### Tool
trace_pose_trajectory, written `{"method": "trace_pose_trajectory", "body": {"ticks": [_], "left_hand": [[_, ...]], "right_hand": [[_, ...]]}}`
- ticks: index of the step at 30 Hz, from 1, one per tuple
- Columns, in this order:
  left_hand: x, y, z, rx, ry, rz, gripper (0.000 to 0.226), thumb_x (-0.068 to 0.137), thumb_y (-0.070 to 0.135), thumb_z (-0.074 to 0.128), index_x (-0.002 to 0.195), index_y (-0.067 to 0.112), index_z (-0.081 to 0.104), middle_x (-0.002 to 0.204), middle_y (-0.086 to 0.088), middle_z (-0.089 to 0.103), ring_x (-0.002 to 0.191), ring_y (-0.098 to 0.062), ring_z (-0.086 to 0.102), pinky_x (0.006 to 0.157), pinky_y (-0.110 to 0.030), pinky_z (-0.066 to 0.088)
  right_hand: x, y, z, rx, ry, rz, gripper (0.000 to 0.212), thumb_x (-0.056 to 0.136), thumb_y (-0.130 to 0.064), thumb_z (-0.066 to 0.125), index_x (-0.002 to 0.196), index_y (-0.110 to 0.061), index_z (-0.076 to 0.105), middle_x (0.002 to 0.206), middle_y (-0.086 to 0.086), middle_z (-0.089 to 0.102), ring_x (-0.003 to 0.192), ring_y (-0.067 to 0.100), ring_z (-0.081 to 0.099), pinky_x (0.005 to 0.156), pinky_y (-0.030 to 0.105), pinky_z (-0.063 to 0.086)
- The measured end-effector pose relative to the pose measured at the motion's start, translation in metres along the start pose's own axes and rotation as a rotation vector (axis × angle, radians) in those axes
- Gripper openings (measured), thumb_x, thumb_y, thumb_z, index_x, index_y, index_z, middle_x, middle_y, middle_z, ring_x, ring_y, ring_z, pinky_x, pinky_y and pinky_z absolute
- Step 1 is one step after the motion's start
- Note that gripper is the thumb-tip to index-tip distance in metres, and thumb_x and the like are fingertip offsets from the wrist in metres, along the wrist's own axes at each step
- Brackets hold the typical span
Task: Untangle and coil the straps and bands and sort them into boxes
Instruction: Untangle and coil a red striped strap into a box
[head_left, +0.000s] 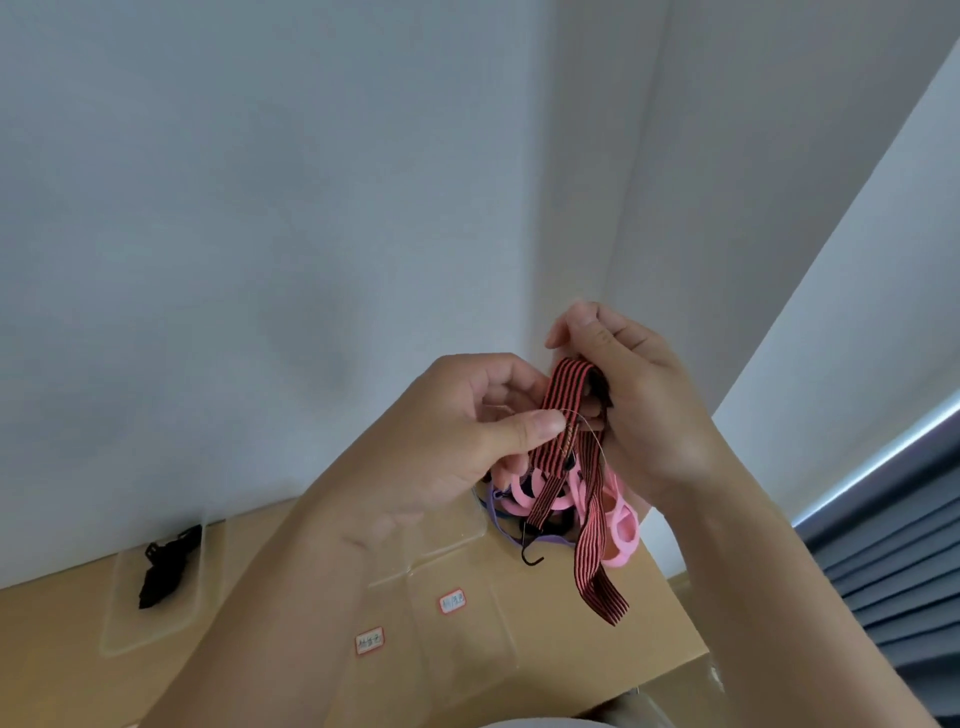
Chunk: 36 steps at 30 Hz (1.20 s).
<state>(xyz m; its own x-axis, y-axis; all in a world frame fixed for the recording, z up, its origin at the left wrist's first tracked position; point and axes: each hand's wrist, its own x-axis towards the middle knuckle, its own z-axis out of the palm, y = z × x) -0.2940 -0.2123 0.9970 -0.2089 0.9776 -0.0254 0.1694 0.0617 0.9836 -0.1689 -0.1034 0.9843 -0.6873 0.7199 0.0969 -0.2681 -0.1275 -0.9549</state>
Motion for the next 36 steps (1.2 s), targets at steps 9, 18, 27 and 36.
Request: {"method": "trace_pose_trajectory", "body": {"ticks": [9,18,27,36], "left_hand": [[0.018,0.005,0.006,-0.243,0.095,0.022,0.005,0.094,0.002,0.062,0.097,-0.001,0.064,0.077,-0.012,0.064,0.051,-0.018,0.056,0.051,-0.028,0.05],[0.026,0.007,-0.001,-0.556,0.392,0.039,0.007,0.096,0.0,0.059,0.094,0.0,0.065,0.075,-0.009,0.066,0.056,-0.011,0.061,0.056,-0.022,0.055],[0.029,-0.001,-0.003,-0.603,0.509,0.062,0.006,0.095,0.0,0.062,0.099,0.004,0.06,0.072,-0.005,0.063,0.055,-0.012,0.052,0.055,-0.023,0.048],[0.035,-0.013,0.002,-0.257,0.635,0.261,0.033,0.095,-0.001,0.065,0.127,0.009,0.061,0.082,-0.007,0.067,0.065,-0.02,0.062,0.063,-0.028,0.052]], "right_hand": [[0.007,0.008,-0.013,0.077,-0.14,-0.017,0.049,0.084,-0.06,0.06,0.108,-0.02,0.075,0.085,0.019,0.059,0.066,0.027,0.054,0.055,0.031,0.041],[0.013,0.018,0.001,-0.168,-0.142,-0.098,0.033,0.097,-0.028,0.056,0.093,0.003,0.064,0.057,0.015,0.036,0.048,0.017,0.028,0.045,0.021,0.027],[0.019,0.017,0.002,-0.288,-0.138,-0.095,0.03,0.105,-0.015,0.049,0.081,-0.002,0.061,0.053,0.003,0.047,0.043,0.013,0.032,0.043,0.021,0.029],[0.023,0.018,0.002,-0.487,-0.057,-0.091,0.031,0.105,-0.025,0.05,0.085,-0.009,0.068,0.047,-0.011,0.05,0.043,0.006,0.036,0.046,0.019,0.032]]}}
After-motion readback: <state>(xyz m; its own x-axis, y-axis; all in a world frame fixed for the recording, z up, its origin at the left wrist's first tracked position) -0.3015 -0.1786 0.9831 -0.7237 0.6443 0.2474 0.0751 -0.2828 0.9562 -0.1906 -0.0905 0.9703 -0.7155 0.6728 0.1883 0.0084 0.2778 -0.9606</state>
